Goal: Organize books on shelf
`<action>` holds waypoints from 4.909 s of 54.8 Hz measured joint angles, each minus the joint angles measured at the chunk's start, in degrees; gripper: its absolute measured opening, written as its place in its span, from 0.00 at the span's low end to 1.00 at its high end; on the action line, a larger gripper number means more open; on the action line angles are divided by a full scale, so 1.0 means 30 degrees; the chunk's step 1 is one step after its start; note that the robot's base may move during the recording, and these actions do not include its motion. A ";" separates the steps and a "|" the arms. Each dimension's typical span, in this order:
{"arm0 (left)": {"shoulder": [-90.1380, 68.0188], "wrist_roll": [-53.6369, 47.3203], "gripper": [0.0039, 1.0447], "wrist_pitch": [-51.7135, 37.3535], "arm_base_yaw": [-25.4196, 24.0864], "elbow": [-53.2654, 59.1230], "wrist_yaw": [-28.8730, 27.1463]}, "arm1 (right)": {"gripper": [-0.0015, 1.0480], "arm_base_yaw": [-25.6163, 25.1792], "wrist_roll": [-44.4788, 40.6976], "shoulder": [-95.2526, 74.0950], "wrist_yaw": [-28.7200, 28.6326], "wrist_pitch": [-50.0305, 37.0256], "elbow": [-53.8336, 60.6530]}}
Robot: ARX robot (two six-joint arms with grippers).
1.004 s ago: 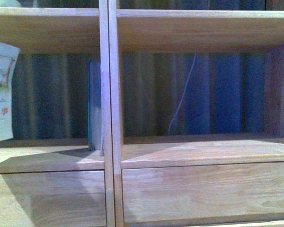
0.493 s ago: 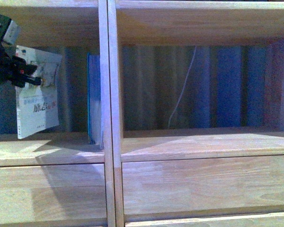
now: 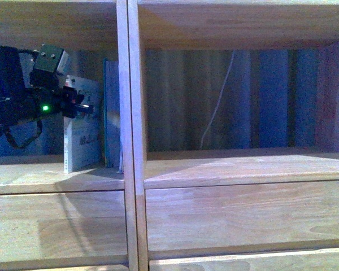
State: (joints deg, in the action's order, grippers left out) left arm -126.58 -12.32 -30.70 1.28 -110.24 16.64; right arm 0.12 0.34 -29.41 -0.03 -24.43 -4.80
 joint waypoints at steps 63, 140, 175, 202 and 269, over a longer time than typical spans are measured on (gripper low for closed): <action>0.5544 0.2747 0.93 -0.0648 0.2127 0.7934 -0.2790 | 0.03 0.0000 0.0000 0.9129 0.0007 0.7949 0.1348; 3.4294 0.4058 0.02 0.4918 0.0124 3.4206 -0.5734 | 0.03 -0.0007 -0.0007 0.9712 0.0000 0.8109 0.1348; 3.7842 0.4065 0.02 0.6659 -0.0328 3.5904 -0.5552 | 0.03 -0.0007 -0.0007 0.9704 0.0000 0.8109 0.1348; 4.2075 0.4065 0.02 1.0193 -0.0342 3.6530 -0.5544 | 0.03 -0.0007 -0.0007 0.9712 0.0000 0.8116 0.1348; 4.2075 0.4073 0.93 1.0207 -0.0342 3.6530 -0.5544 | 0.93 -0.0007 -0.0044 0.9712 0.0000 0.8116 0.1348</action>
State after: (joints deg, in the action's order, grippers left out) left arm -0.36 -0.10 -0.08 0.25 -0.64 0.01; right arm 0.10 0.21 -0.27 -0.03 -0.08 -0.75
